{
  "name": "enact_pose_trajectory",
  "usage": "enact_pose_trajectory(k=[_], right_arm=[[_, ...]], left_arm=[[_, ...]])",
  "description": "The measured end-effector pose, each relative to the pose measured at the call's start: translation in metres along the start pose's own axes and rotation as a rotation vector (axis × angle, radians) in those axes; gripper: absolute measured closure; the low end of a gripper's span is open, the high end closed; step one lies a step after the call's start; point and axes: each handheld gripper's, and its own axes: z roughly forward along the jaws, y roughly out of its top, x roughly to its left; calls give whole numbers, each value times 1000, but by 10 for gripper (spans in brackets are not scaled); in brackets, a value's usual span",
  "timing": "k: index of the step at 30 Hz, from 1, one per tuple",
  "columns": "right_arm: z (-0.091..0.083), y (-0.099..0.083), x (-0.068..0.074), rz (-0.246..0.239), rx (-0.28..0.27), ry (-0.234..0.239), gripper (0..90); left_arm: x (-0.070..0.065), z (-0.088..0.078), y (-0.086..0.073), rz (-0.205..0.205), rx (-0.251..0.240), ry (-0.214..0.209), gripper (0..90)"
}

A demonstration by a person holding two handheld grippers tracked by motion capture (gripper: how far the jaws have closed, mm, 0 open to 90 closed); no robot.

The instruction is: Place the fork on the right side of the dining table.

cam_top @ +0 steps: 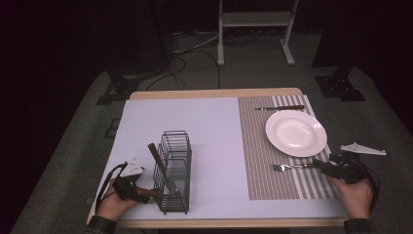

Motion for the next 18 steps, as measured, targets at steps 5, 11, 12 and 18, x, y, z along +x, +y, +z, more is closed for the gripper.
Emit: enact_pose_trajectory(k=[5,11,12,18], right_arm=[[-4,8,16,-30,-18,27,197],[-6,18,37,-20,-63,156,125],[-5,20,40,-26,-72,172,112],[3,25,65,-103,-66,187,22]], left_arm=[[0,0,0,-1,0,-1,0],[0,0,0,3,-2,2,0],[0,0,0,3,-1,2,0],[0,0,0,3,-3,3,0]])
